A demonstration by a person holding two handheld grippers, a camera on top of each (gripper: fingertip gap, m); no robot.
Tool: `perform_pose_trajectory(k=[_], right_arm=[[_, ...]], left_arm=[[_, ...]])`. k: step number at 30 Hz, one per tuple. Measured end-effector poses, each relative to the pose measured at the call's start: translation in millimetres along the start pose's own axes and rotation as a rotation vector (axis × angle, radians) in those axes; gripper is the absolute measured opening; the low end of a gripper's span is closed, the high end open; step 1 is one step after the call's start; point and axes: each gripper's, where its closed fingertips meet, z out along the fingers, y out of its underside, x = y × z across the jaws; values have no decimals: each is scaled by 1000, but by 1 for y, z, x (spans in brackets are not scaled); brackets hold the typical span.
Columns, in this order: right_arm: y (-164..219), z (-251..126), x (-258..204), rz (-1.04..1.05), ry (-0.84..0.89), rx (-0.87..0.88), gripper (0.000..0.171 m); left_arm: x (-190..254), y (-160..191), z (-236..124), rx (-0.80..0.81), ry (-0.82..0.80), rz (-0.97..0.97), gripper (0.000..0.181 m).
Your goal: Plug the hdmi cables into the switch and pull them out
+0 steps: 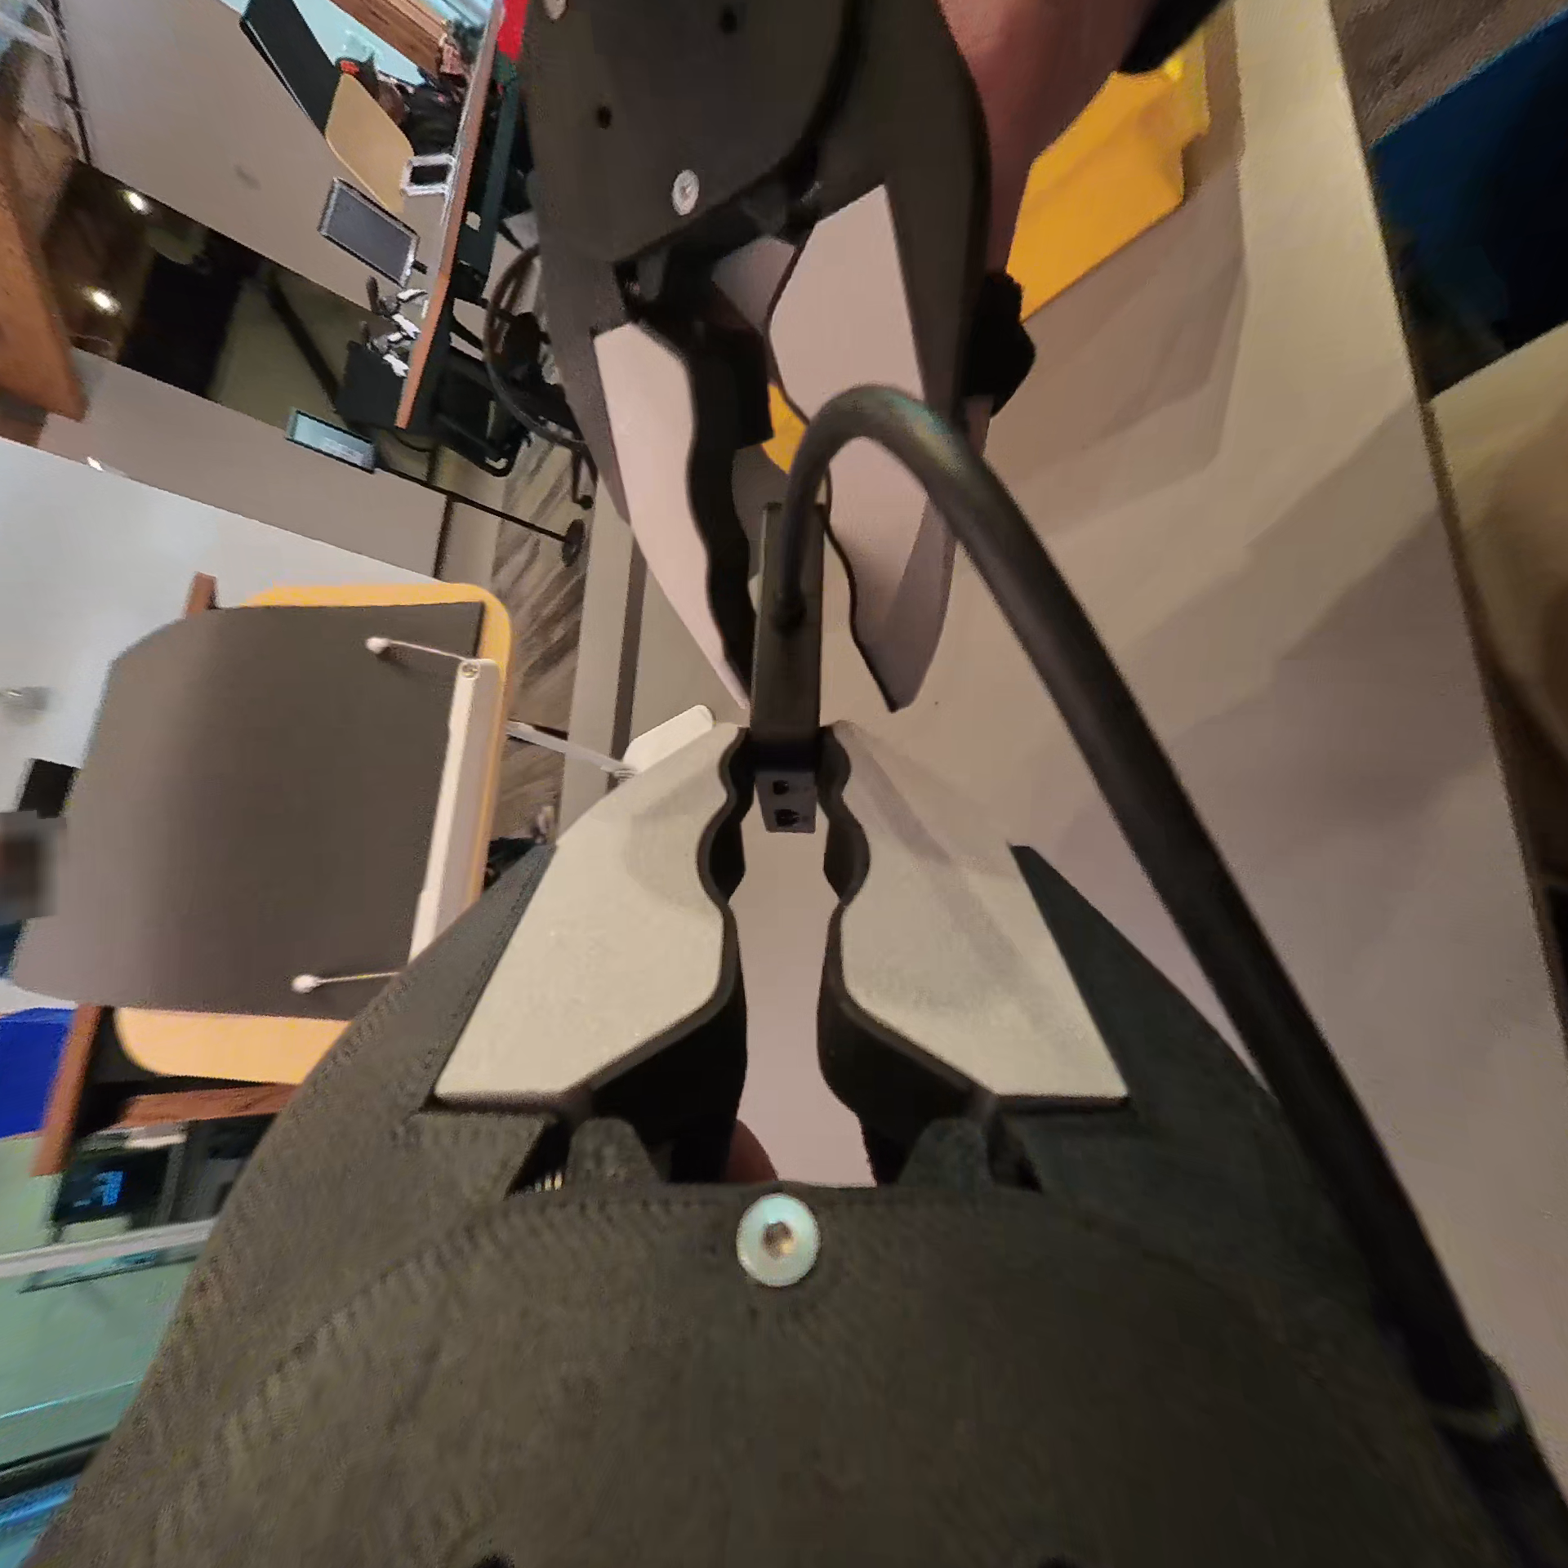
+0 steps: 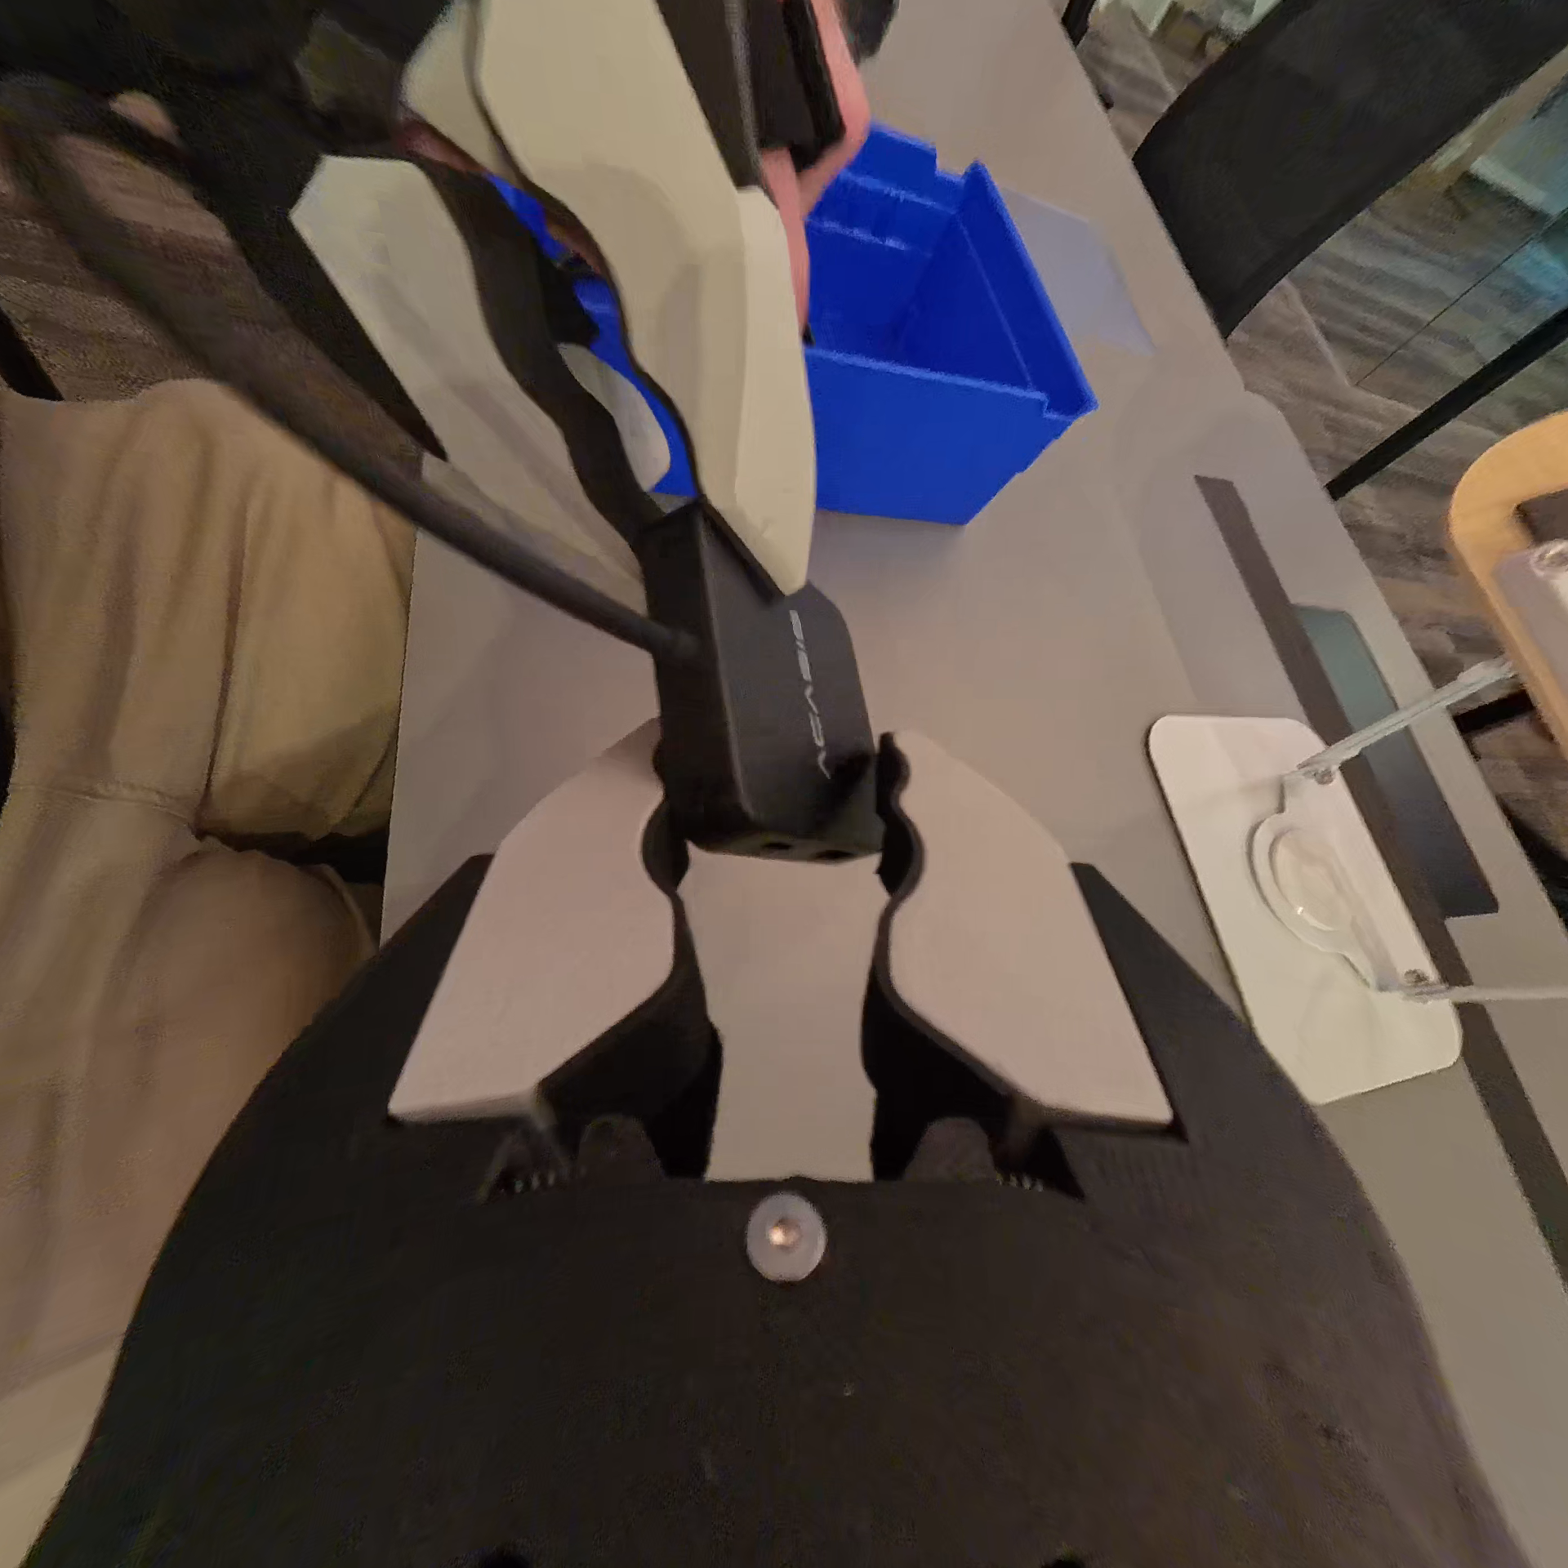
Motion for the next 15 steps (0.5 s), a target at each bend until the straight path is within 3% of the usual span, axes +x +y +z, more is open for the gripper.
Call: perform_pose_trajectory(k=[2, 7, 15], right_arm=[[10, 4, 0, 54, -23, -52, 63], [27, 11, -6, 123, -89, -149, 87], [50, 23, -37, 155, -275, -265, 82]], left_arm=[[4, 3, 1, -30, -10, 72, 14], [16, 5, 8, -82, -36, 241, 14], [37, -1, 20, -135, -68, 492, 14]])
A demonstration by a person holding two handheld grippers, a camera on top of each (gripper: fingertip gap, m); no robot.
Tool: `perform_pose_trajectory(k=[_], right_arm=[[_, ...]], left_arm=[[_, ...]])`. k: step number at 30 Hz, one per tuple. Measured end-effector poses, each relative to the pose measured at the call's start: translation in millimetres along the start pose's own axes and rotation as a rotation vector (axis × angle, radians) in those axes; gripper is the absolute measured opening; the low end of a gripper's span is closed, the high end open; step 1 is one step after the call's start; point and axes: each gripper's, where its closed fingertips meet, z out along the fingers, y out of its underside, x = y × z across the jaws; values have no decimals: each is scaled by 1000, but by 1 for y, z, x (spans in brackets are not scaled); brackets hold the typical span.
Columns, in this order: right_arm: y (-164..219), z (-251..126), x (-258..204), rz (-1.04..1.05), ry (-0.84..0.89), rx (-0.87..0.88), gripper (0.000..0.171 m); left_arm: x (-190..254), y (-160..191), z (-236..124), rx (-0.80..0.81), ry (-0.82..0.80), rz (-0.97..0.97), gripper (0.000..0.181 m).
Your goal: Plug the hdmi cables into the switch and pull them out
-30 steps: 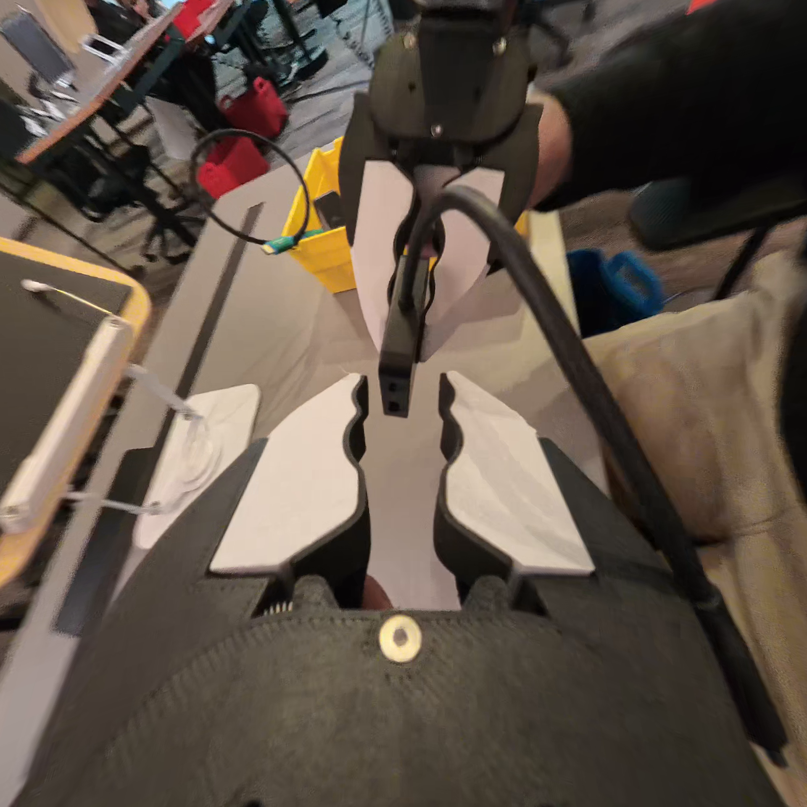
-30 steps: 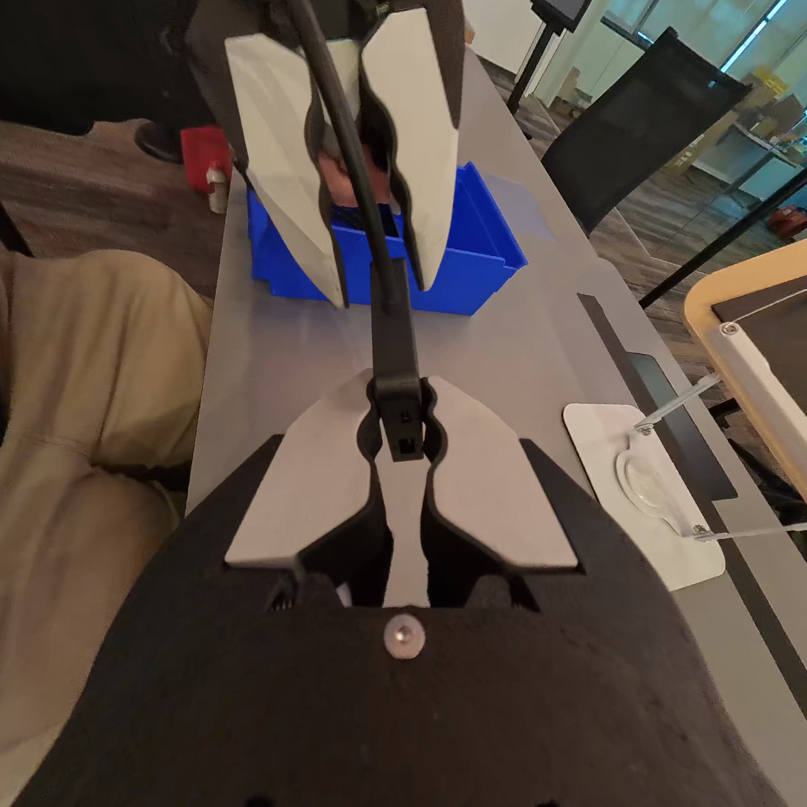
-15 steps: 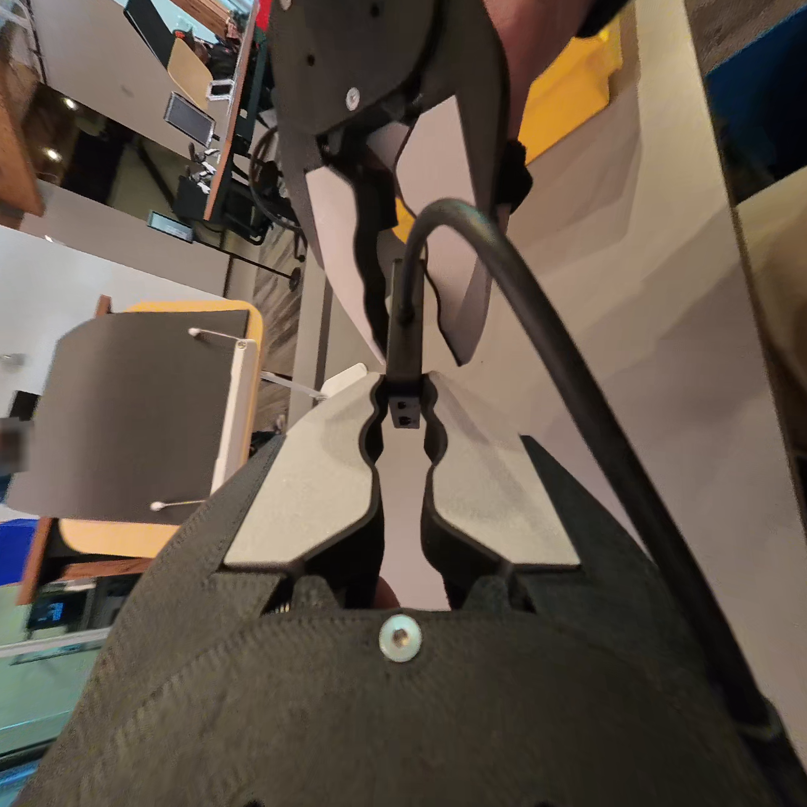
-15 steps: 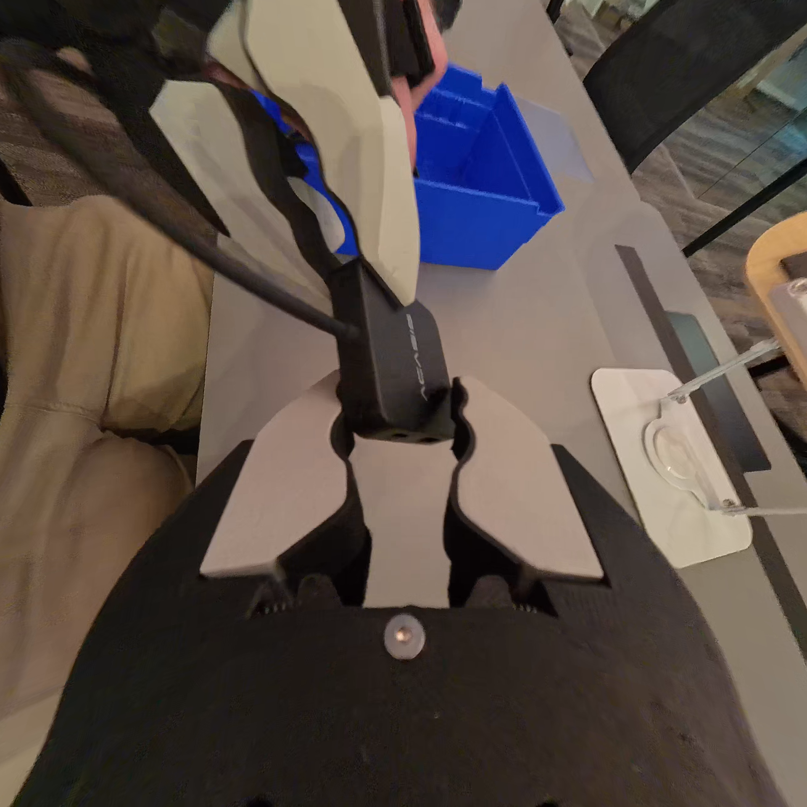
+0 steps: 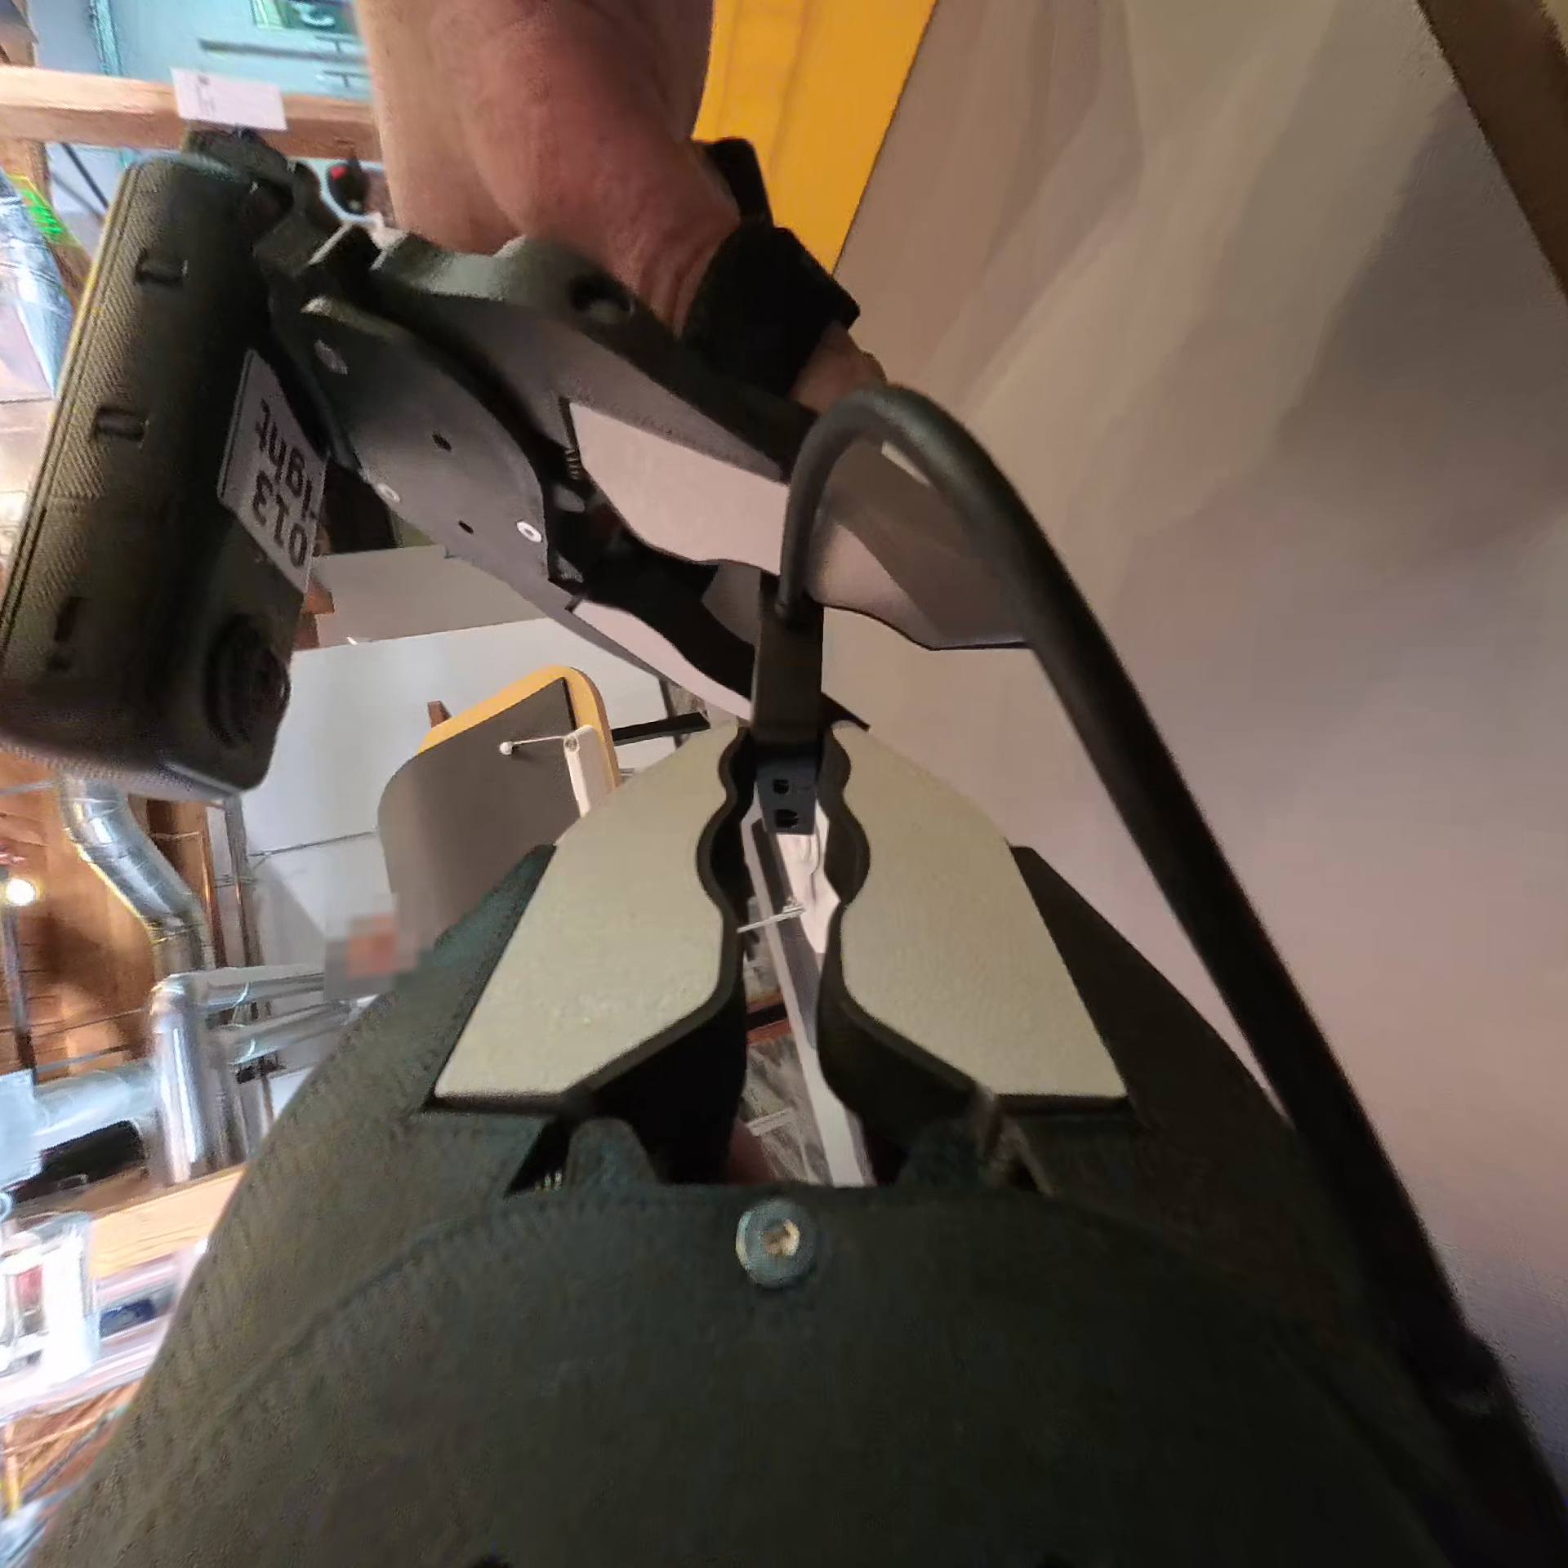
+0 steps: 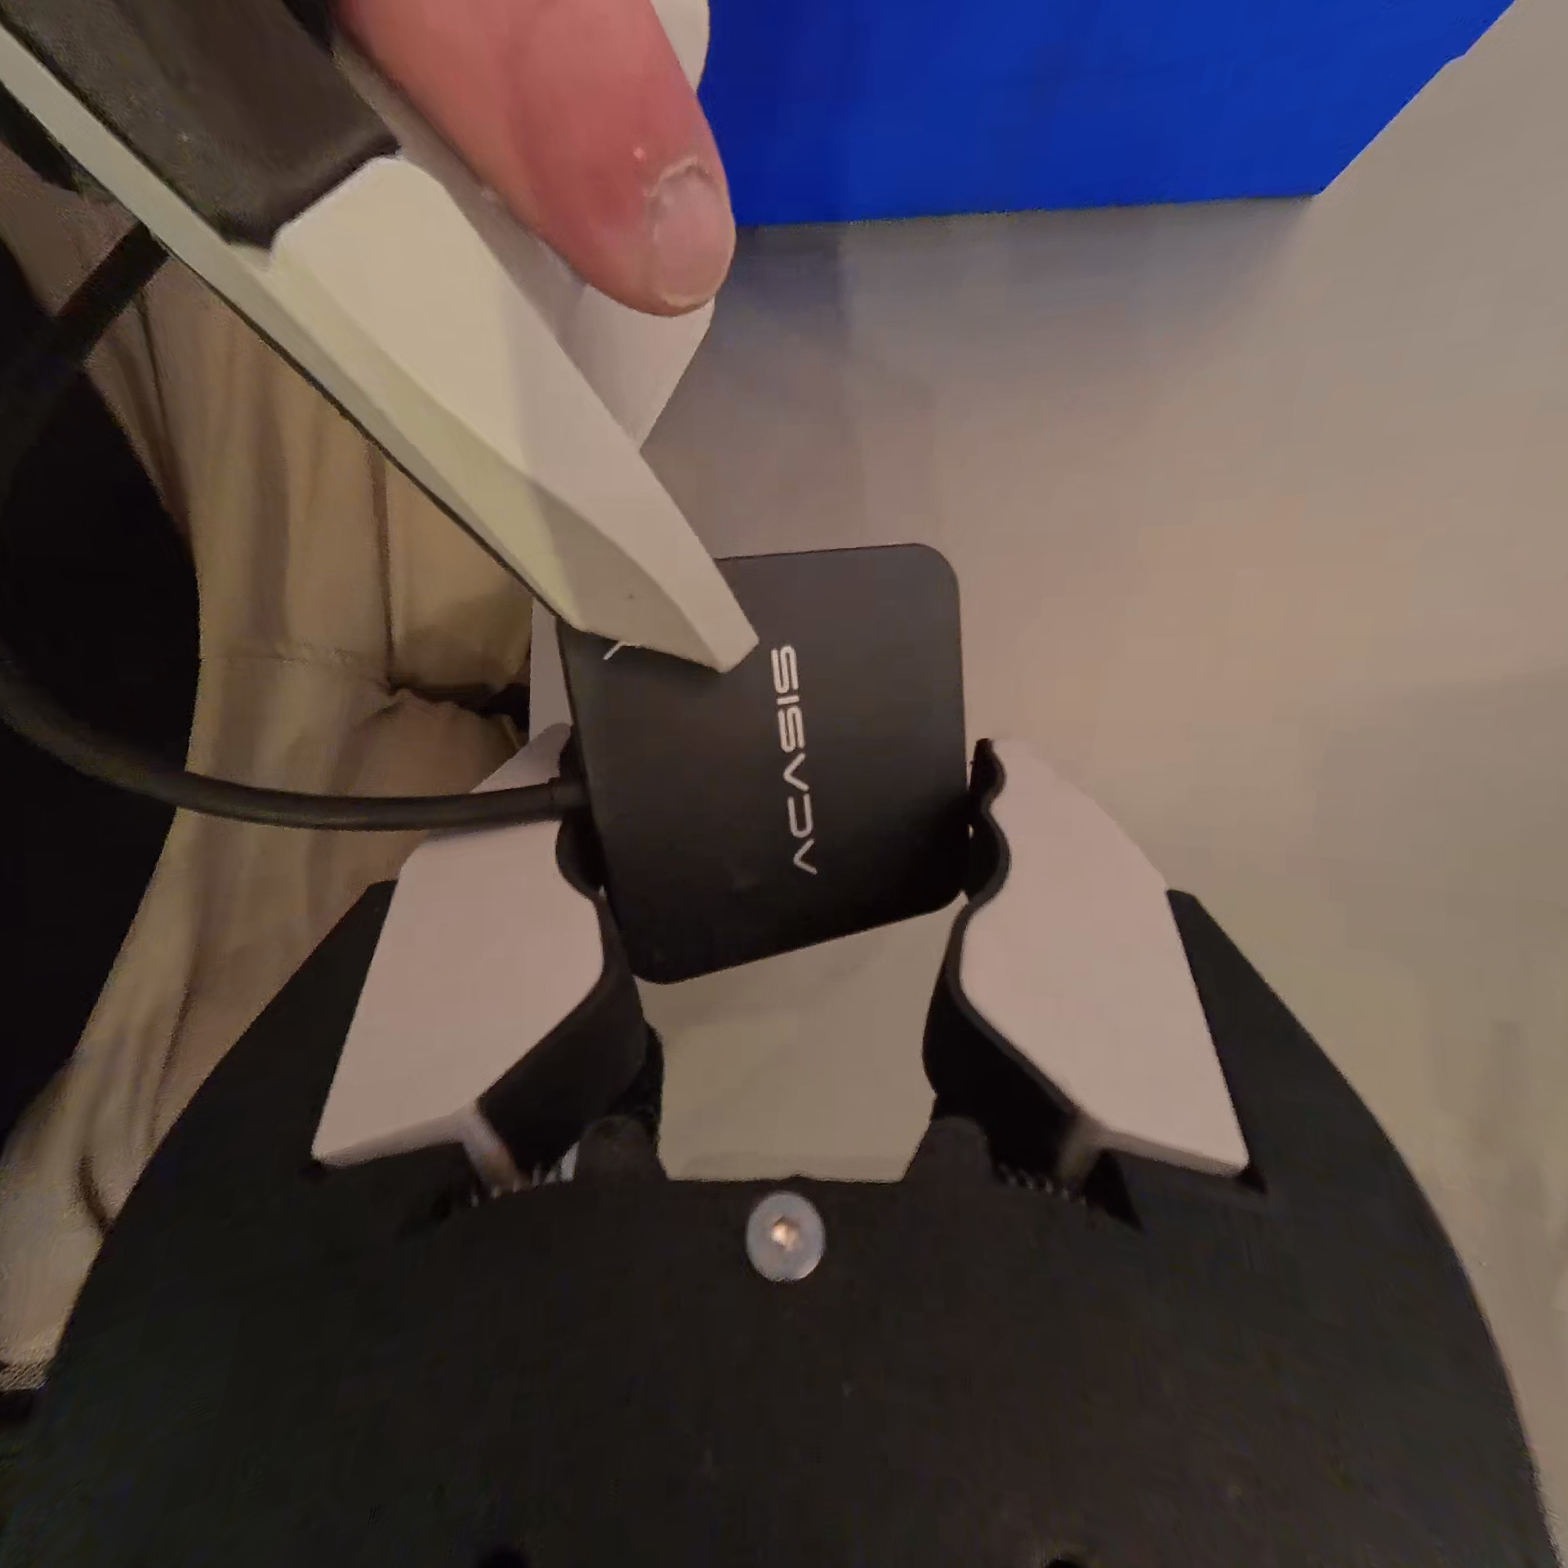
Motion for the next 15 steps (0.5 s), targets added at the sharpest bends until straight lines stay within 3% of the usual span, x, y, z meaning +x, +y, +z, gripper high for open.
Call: perform_pose_trajectory(k=[7, 15], right_arm=[[4, 1, 7, -42, 53, -19, 80], [-3, -15, 39, -93, 264, 68, 79]], left_arm=[[2, 4, 6, -35, -52, 20, 14], [-8, 34, 1, -86, -47, -191, 23]])
